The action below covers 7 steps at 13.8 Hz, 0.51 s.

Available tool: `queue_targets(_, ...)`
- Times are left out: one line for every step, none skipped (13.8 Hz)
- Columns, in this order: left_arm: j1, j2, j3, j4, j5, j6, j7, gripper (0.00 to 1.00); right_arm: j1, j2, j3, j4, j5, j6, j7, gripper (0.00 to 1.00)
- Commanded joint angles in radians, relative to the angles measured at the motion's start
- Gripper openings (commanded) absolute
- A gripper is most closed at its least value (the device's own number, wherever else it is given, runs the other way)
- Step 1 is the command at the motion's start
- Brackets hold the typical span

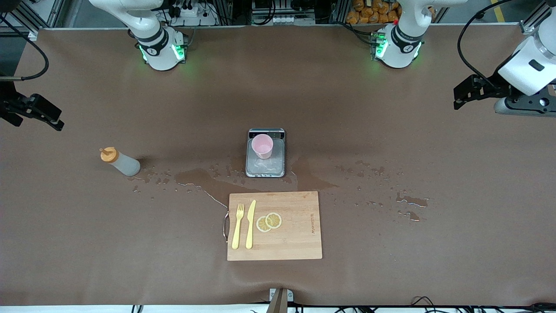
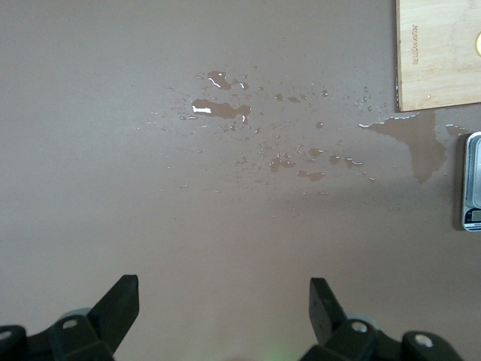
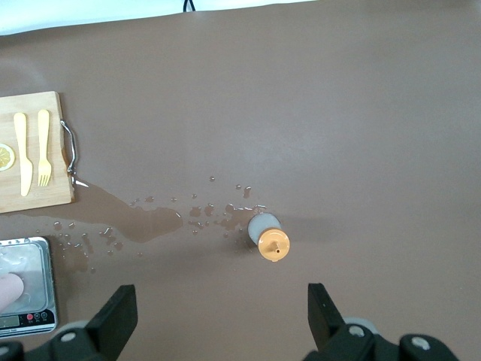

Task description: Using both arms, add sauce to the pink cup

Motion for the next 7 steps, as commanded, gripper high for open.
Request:
queue_targets(0.006, -0.008, 0.002, 0.007, -0.004, 0.000, 0.008, 1.00, -0.003, -0.014, 0.003, -0.016, -0.013, 0.002, -0.012, 1.00)
queue_targets(0.006, -0.008, 0.000, 0.007, -0.002, 0.000, 0.008, 1.00, -0.002, -0.012, 0.003, -0.016, -0.014, 0.002, -0.012, 1.00)
queue_targets(0.006, -0.008, 0.000, 0.007, -0.002, -0.002, 0.008, 1.00, -0.001, -0.011, 0.002, -0.016, -0.014, 0.005, -0.012, 1.00)
queue_targets(0.006, -0.010, 0.000, 0.007, -0.002, -0.003, 0.008, 1.00, -0.003, -0.011, 0.002, -0.018, -0.014, 0.005, -0.012, 1.00)
queue_targets(0.006, -0.010, 0.000, 0.007, -0.002, -0.003, 0.008, 1.00, -0.002, -0.011, 0.002, -0.022, -0.014, 0.005, -0.012, 1.00)
queue_targets(0.006, -0.008, 0.000, 0.007, -0.002, -0.003, 0.008, 1.00, 0.002, -0.011, 0.002, -0.024, -0.014, 0.005, -0.012, 1.00)
queue_targets(0.006, -0.010, 0.000, 0.007, -0.002, -0.003, 0.008, 1.00, 0.005, -0.012, 0.000, -0.024, -0.014, 0.005, -0.011, 1.00)
